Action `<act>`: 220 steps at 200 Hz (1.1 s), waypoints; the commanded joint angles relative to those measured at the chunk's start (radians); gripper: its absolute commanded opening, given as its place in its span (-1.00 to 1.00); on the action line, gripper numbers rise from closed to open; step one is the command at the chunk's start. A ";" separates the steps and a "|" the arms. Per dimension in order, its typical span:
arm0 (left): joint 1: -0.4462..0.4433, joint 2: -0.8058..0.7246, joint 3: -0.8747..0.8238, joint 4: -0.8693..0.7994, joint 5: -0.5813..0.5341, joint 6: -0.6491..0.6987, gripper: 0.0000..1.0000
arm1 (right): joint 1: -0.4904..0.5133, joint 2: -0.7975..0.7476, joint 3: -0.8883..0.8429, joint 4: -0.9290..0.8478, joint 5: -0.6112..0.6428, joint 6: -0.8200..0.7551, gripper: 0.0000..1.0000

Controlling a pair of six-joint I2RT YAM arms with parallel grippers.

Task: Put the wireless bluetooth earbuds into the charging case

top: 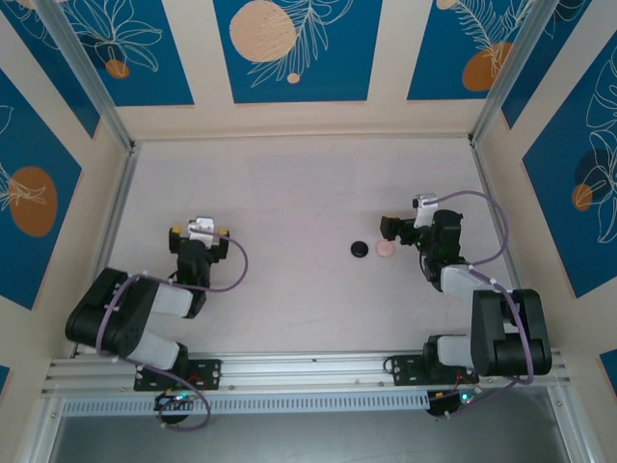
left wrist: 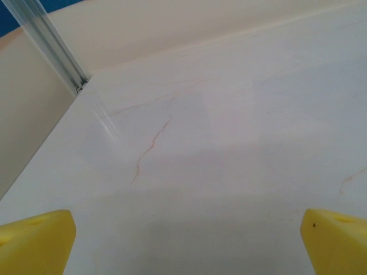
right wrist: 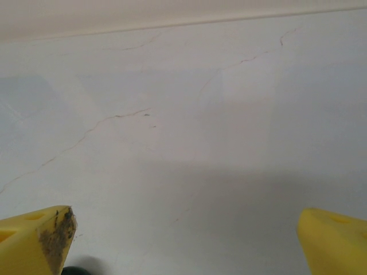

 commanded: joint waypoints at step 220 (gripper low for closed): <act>0.187 0.053 0.138 -0.137 0.237 -0.120 1.00 | -0.028 0.218 -0.003 0.264 -0.020 -0.014 0.98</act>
